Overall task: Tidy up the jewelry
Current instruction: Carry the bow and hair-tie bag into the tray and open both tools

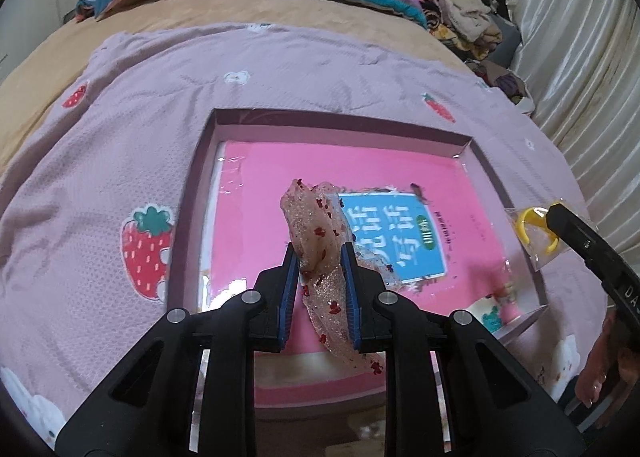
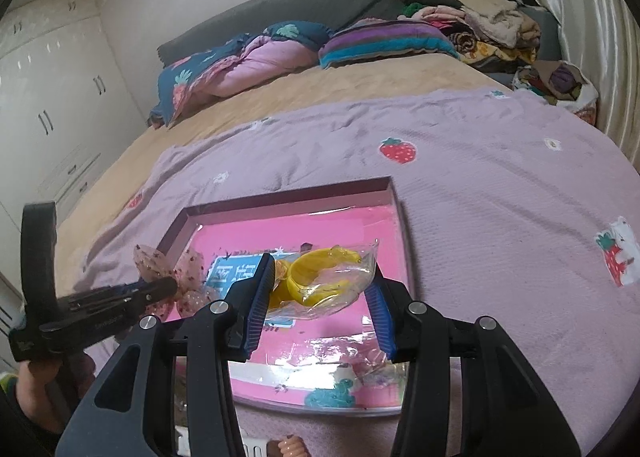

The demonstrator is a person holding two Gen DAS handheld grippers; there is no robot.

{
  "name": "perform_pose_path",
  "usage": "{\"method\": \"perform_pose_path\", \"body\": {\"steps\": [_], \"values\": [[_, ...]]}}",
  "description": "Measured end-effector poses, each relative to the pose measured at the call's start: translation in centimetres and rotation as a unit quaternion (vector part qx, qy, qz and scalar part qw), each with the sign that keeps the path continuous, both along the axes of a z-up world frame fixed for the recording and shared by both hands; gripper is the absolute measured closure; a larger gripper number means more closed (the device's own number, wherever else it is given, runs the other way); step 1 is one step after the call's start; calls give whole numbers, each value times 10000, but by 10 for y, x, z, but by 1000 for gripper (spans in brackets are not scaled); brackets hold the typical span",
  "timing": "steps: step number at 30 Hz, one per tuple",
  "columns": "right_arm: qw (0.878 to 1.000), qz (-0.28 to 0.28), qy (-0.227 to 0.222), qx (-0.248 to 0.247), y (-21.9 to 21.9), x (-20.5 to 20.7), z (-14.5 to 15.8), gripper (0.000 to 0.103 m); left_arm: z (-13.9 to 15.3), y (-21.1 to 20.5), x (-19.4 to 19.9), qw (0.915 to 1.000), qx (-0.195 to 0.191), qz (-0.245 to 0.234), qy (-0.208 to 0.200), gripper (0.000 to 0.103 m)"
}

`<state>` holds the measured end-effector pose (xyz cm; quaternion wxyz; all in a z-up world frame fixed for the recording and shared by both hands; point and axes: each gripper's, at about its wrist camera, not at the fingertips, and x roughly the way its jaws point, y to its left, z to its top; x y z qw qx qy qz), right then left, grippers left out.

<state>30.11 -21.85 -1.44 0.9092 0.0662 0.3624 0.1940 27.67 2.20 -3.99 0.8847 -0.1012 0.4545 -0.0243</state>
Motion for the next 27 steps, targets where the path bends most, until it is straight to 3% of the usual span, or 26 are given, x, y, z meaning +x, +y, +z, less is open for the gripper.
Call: {"method": "perform_pose_path", "body": {"steps": [9, 11, 18, 27], "values": [[9994, 250, 152, -177, 9, 2, -21, 58, -5, 12, -16, 9994, -90, 324, 60, 56], [9991, 290, 195, -218, 10, 3, -25, 58, -2, 13, -21, 9991, -16, 419, 20, 44], [9986, 301, 288, -340, 10, 3, -37, 57, 13, 13, -33, 9981, 57, 612, -87, 29], [9995, 154, 161, -230, -3, -7, -27, 24, 33, 16, -51, 9965, -44, 794, -241, 13]]}}
